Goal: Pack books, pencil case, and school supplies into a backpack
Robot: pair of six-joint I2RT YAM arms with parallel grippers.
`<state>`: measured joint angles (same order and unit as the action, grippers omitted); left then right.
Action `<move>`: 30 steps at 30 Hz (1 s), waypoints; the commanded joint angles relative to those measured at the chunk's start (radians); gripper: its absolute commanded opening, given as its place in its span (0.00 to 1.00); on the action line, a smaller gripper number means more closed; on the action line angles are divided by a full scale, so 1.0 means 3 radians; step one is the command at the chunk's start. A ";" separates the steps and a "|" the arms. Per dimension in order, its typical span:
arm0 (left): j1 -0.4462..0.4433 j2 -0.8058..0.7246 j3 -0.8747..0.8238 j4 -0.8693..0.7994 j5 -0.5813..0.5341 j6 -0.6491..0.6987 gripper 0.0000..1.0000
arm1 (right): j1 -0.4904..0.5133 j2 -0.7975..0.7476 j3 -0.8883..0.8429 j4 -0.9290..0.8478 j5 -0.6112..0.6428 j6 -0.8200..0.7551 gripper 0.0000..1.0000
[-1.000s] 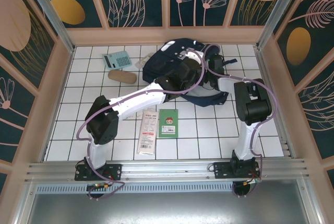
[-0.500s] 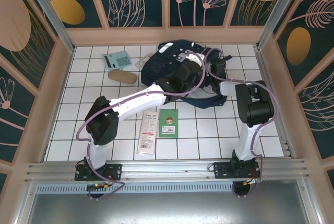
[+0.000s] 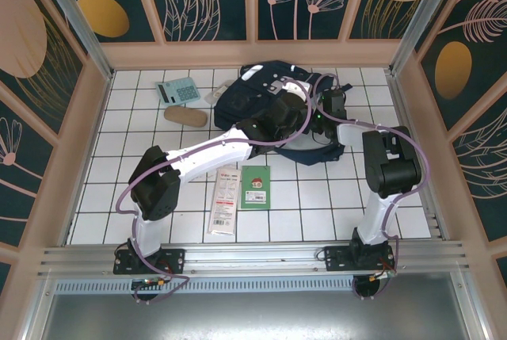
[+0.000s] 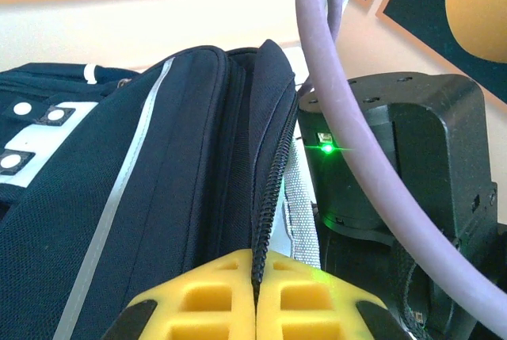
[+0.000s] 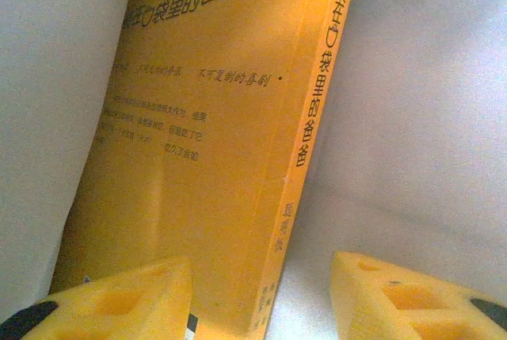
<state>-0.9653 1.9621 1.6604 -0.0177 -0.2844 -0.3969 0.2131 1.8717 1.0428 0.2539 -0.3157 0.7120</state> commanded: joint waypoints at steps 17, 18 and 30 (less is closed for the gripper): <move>-0.0051 -0.0172 0.0055 0.0310 0.0478 0.0207 0.00 | 0.0021 0.0643 0.0109 0.1932 -0.1186 0.1362 0.36; -0.0050 -0.0173 0.0042 0.0319 0.0481 0.0213 0.00 | 0.0023 0.0663 0.0103 0.2001 -0.1204 0.1417 0.36; -0.0049 -0.0251 -0.0127 0.0355 0.0101 0.0237 0.00 | -0.0102 0.0250 -0.0251 0.1542 -0.0844 0.1072 0.43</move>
<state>-0.9623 1.9621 1.6276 -0.0032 -0.2203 -0.3405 0.2005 2.0422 1.0016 0.7479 -0.6151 1.1042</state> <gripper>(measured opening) 0.072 0.426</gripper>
